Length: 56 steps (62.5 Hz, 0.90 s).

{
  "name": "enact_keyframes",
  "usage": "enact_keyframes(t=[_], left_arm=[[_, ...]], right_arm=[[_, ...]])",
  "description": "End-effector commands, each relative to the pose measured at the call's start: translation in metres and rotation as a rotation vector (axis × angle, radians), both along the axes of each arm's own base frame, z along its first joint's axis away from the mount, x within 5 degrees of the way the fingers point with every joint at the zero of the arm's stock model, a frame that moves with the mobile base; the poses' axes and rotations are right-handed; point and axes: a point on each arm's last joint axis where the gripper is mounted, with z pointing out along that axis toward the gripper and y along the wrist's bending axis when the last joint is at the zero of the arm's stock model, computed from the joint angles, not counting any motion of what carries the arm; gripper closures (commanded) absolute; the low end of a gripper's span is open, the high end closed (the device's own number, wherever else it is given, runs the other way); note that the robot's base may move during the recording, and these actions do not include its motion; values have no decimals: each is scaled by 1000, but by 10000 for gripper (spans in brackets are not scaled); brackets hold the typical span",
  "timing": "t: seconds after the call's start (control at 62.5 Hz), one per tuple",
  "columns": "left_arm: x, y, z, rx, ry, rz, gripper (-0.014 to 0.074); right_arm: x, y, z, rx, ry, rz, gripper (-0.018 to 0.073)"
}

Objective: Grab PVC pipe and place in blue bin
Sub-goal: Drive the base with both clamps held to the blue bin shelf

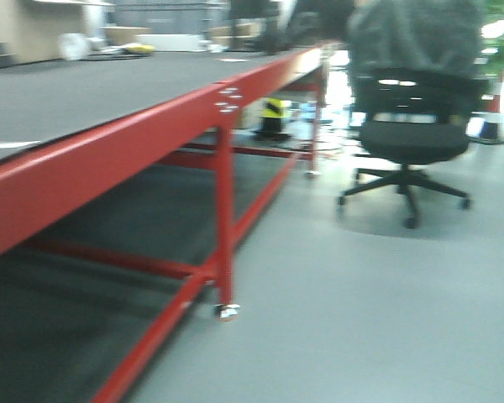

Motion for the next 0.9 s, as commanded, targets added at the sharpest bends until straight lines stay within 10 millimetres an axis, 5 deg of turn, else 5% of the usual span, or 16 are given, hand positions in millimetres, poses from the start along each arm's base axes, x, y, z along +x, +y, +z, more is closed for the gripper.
enact_keyframes(t=[0.0,0.88], left_arm=[[-2,-1,3,-7,-26,-5,707],[-2,-1,3,-7,-26,-5,707]], right_arm=[[-1,0,5,-9,-31,0,728],[-1,0,5,-9,-31,0,728]])
